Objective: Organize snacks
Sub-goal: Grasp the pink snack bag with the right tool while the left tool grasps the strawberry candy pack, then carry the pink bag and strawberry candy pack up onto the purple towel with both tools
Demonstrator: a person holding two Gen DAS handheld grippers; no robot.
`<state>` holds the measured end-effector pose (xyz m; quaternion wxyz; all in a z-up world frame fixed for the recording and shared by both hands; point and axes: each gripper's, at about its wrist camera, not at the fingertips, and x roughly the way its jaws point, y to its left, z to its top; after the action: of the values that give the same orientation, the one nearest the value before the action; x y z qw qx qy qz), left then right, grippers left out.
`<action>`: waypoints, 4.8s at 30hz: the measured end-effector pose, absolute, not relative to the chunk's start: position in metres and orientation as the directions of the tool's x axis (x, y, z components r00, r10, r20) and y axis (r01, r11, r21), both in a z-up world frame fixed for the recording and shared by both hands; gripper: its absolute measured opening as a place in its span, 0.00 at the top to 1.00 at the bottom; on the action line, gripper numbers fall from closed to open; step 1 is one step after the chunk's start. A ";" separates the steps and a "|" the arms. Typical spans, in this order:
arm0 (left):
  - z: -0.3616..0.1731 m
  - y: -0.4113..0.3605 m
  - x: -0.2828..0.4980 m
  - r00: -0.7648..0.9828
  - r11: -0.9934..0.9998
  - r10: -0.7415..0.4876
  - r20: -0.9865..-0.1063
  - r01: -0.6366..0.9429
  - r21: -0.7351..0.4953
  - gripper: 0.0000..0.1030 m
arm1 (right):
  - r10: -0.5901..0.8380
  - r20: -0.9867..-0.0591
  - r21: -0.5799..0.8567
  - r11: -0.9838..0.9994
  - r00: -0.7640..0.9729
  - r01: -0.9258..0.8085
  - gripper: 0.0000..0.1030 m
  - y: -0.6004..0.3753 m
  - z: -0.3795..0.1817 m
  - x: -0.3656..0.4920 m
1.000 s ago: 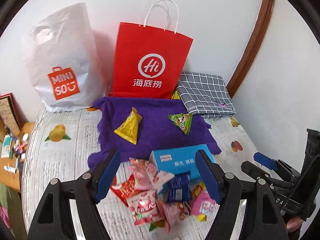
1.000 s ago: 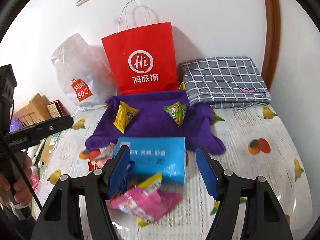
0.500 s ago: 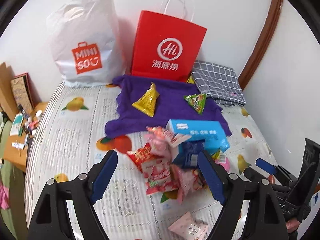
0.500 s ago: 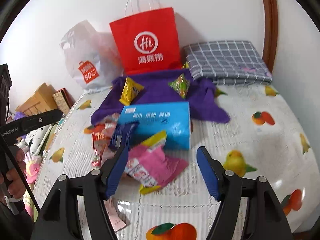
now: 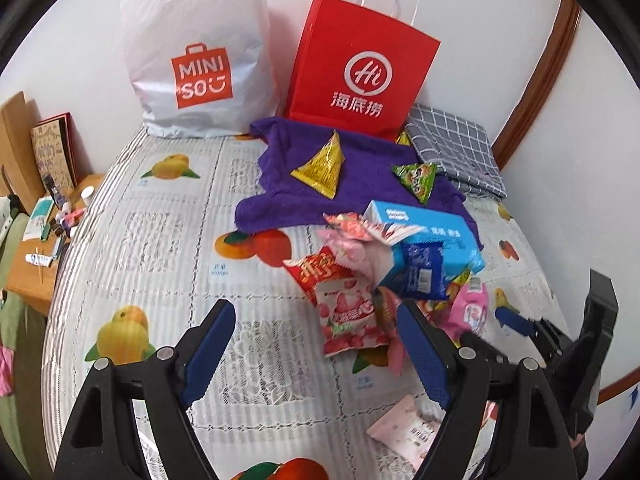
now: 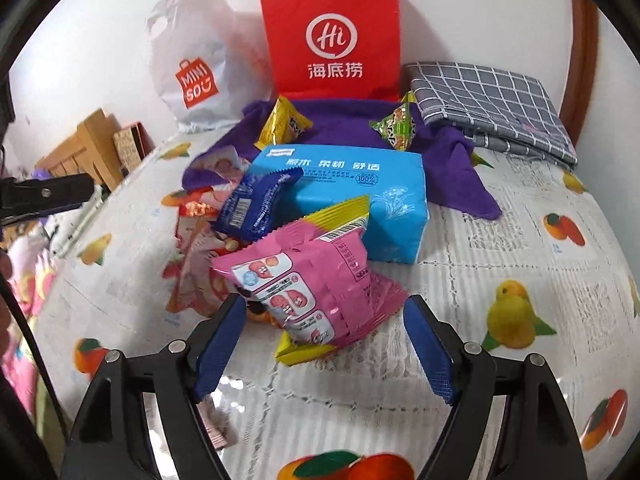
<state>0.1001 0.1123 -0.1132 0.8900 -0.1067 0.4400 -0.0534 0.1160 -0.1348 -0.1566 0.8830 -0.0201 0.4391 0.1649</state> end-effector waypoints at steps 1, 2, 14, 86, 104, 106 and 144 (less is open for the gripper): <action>-0.115 0.113 0.100 0.604 0.972 -0.188 -0.774 0.001 -0.236 0.21 | 0.269 -0.785 0.106 0.946 0.558 -0.308 0.22 -0.133 -0.159 0.120; -0.119 0.113 0.100 0.600 0.972 -0.190 -0.777 0.001 -0.236 0.21 | 0.270 -0.786 0.108 0.946 0.556 -0.307 0.22 -0.133 -0.162 0.123; -0.148 0.103 0.110 0.550 0.967 -0.218 -0.806 0.011 -0.254 0.21 | 0.353 -0.755 0.212 0.929 0.553 -0.305 0.34 -0.144 -0.170 0.133; -0.100 0.036 0.109 0.595 0.962 -0.274 -0.755 0.166 -0.218 0.52 | 0.268 -0.720 0.188 0.963 0.640 -0.192 0.36 -0.202 -0.093 0.085; -0.045 0.035 0.185 0.648 0.966 -0.256 -0.718 0.206 -0.158 0.52 | 0.292 -0.675 0.160 0.954 0.678 -0.252 0.36 -0.170 -0.044 0.178; -0.041 0.039 0.200 0.654 0.967 -0.251 -0.714 0.200 -0.156 0.52 | 0.307 -0.668 0.175 0.950 0.678 -0.258 0.36 -0.168 -0.040 0.194; -0.111 0.059 0.315 0.556 0.954 -0.301 -0.775 0.191 -0.233 0.52 | 0.306 -0.710 0.243 0.952 0.634 -0.187 0.36 -0.153 -0.131 0.312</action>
<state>0.3151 0.0587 -0.1106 0.8799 -0.0608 0.4502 -0.1397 0.3123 -0.1526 -0.1307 0.9010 0.0734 0.4052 0.1367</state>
